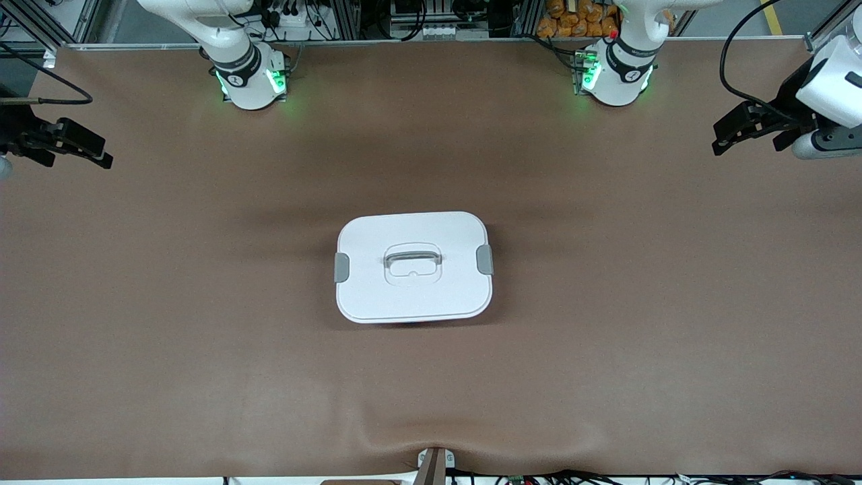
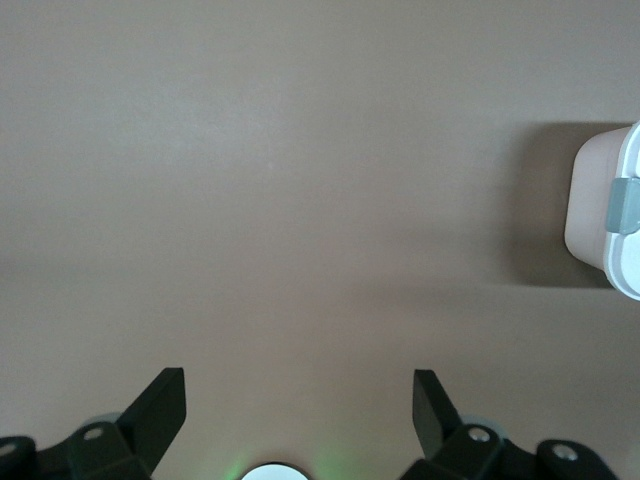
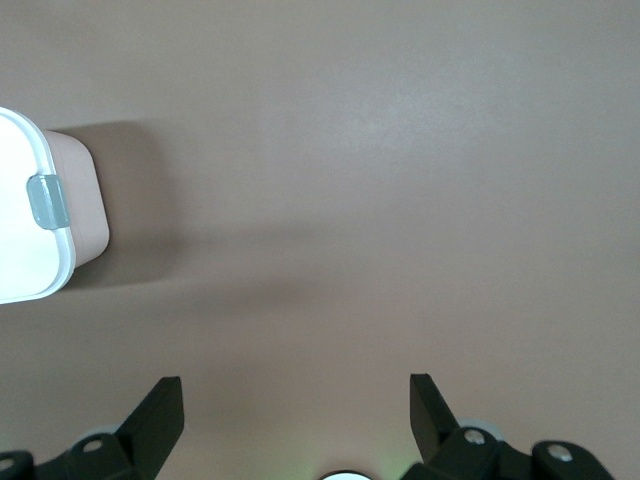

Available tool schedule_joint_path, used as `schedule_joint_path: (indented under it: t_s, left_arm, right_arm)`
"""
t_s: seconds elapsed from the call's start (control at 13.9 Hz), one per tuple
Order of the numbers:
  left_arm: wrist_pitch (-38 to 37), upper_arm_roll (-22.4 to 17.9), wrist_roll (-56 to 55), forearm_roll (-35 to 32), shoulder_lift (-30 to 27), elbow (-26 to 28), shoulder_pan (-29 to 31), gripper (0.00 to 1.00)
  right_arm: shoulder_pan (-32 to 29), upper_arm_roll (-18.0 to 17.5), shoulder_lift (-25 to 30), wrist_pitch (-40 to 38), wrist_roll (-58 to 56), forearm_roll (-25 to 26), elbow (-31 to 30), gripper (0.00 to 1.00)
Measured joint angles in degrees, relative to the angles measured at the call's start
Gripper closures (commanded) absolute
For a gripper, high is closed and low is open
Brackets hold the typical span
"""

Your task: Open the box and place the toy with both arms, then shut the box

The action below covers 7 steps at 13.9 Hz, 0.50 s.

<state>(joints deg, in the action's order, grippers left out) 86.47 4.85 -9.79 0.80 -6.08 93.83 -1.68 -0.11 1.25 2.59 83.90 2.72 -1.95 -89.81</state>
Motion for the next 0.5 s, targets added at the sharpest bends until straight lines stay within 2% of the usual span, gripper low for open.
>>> schedule_joint_path:
  t_s: [0.5]
  left_arm:
    - [0.0, 0.1, 0.0, 0.0, 0.0, -0.9, 0.0, 0.0]
  right_arm:
    - [0.0, 0.0, 0.0, -0.1, 0.0, 0.0, 0.0, 0.0]
